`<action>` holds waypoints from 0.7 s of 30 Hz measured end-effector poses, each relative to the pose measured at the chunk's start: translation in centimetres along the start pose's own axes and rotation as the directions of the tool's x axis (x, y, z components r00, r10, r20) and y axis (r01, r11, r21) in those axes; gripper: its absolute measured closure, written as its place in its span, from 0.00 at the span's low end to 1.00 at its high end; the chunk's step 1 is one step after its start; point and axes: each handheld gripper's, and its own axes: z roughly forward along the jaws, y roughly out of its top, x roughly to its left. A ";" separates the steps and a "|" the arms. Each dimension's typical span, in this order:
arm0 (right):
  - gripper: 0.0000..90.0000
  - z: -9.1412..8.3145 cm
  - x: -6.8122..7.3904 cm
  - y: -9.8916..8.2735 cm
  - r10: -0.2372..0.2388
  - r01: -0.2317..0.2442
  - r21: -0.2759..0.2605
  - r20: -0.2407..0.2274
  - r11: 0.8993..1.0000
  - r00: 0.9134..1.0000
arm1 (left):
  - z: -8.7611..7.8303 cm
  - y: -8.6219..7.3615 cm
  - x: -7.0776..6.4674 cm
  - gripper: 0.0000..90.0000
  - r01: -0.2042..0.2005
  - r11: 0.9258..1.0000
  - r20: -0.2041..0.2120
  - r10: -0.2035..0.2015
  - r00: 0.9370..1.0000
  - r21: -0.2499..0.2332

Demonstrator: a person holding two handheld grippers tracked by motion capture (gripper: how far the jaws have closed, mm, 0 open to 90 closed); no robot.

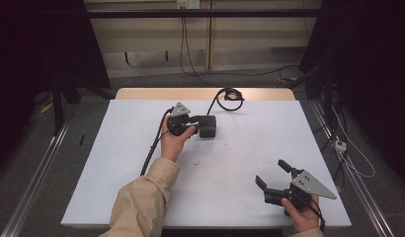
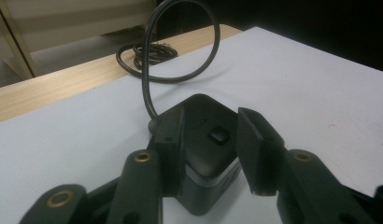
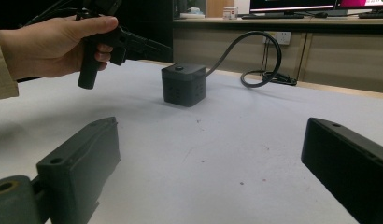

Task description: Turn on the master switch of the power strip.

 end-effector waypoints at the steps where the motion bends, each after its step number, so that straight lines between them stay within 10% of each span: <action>1: 0.04 0.0 0.0 0.0 -0.001 0.001 0.000 0.000 1.000 1.000 | 0.1 0.0 0.0 0.73 -0.001 1.000 0.000 0.001 1.000 0.001; 21: 0.04 0.0 -0.1 0.0 0.001 -0.001 0.001 -0.001 1.000 1.000 | 0.6 0.0 0.1 0.92 -0.019 1.000 0.018 0.018 1.000 0.020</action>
